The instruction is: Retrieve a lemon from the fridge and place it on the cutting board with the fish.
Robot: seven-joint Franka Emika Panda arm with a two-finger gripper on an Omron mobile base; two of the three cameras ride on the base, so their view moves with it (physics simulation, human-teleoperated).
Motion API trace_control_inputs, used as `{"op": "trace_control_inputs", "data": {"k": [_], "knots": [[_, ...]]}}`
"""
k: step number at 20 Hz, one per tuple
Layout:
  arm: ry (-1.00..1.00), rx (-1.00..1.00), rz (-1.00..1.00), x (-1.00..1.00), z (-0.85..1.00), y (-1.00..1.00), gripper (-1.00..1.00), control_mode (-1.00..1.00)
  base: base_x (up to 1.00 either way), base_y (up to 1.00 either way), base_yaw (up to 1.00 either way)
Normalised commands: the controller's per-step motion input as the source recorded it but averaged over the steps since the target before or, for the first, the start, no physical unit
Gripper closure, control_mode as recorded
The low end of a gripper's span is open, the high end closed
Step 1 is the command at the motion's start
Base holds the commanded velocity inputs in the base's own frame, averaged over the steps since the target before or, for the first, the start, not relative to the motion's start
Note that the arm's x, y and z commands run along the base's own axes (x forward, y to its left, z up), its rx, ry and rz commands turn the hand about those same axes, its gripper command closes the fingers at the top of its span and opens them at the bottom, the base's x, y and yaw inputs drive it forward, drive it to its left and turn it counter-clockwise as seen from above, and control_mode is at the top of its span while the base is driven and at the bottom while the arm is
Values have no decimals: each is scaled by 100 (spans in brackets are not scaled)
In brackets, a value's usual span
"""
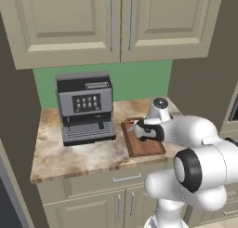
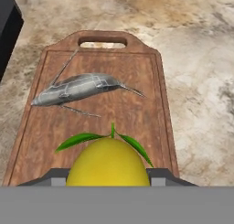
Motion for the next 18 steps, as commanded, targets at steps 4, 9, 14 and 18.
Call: {"op": "trace_control_inputs", "data": {"k": [4,9,14,18], "knots": [[0,0,0,10,-14,0,100,-100,0,0,0],[0,0,0,5,-18,0,100,-100,0,0,0],[2,0,0,0,-21,0,100,-100,0,0,0],[2,0,0,0,-21,0,100,-100,0,0,0]]}}
